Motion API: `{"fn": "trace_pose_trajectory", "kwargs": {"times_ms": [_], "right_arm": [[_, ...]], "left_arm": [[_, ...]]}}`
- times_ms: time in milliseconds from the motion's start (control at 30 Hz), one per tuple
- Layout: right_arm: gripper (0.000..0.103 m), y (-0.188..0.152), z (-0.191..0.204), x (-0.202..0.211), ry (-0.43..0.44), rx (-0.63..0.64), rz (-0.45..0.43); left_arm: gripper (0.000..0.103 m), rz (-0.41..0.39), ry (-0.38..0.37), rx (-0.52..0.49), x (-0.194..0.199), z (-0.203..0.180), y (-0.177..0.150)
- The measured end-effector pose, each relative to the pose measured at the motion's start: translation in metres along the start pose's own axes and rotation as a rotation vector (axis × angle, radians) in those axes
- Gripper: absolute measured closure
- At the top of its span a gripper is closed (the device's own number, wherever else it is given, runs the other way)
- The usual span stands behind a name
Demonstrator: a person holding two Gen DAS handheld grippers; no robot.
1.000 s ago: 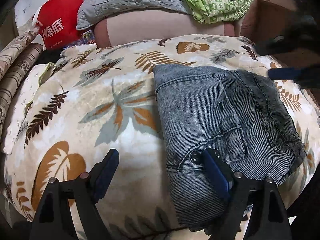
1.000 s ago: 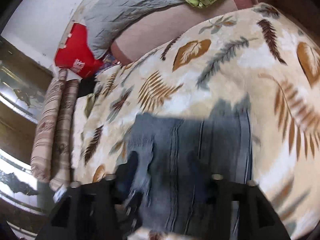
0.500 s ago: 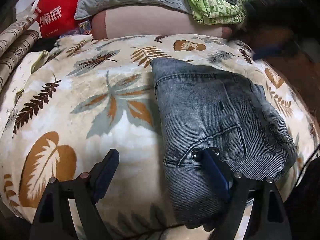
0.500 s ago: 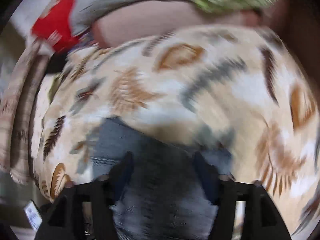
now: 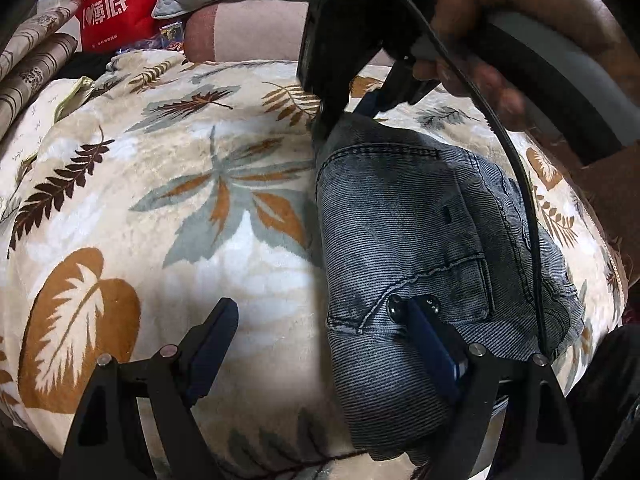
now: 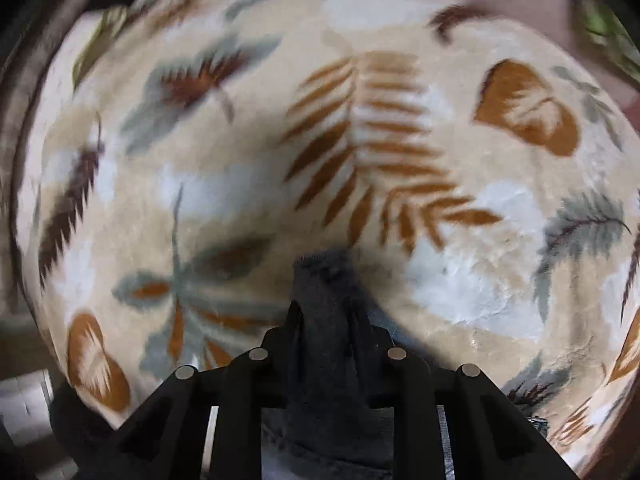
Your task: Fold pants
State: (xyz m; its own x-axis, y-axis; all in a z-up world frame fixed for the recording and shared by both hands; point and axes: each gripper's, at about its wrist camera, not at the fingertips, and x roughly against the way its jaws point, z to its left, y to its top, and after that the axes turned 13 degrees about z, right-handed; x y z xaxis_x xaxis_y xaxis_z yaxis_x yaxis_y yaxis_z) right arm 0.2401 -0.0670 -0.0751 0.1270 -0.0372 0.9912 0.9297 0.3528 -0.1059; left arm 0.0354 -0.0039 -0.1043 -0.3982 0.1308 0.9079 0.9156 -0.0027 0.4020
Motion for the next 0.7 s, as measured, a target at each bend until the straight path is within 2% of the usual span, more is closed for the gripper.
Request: {"fn": "trace_pose_trajectory", "kwargs": {"times_ms": [100, 233, 333, 433, 467, 533, 567, 600, 633, 700], "right_arm": [[0.076, -0.011, -0.021, 0.019, 0.032, -0.114, -0.11], [0.075, -0.052, -0.029, 0.053, -0.008, -0.118, -0.247], [0.075, -0.093, -0.035, 0.068, 0.031, -0.106, -0.28], [0.073, -0.123, -0.036, 0.055, 0.095, -0.068, -0.26], [0.07, -0.132, -0.038, 0.049, 0.094, -0.065, -0.252], [0.036, -0.137, -0.047, 0.018, 0.056, -0.087, -0.201], [0.036, -0.137, -0.06, -0.003, 0.029, -0.115, -0.167], [0.036, -0.139, -0.067, -0.009, 0.063, -0.129, -0.17], [0.036, -0.143, -0.072, -0.007, 0.105, -0.151, -0.195], [0.036, -0.155, -0.071, 0.01, 0.103, -0.166, -0.241]], "left_arm": [[0.016, -0.002, -0.003, 0.002, 0.0, 0.001, -0.002], [0.016, -0.004, 0.003, 0.005, 0.0, 0.0, -0.002], [0.016, -0.007, 0.008, 0.004, 0.001, 0.0, -0.003], [0.016, -0.012, 0.014, 0.004, 0.0, -0.001, -0.003], [0.016, -0.013, 0.017, 0.006, 0.0, -0.001, -0.003], [0.016, -0.014, 0.021, 0.005, 0.001, -0.002, -0.004], [0.016, -0.015, 0.025, 0.005, 0.001, -0.003, -0.005], [0.015, -0.021, 0.029, 0.004, 0.002, -0.004, -0.006], [0.016, -0.026, 0.033, 0.002, 0.002, -0.004, -0.007], [0.015, -0.026, 0.03, 0.006, 0.002, -0.004, -0.007]]}}
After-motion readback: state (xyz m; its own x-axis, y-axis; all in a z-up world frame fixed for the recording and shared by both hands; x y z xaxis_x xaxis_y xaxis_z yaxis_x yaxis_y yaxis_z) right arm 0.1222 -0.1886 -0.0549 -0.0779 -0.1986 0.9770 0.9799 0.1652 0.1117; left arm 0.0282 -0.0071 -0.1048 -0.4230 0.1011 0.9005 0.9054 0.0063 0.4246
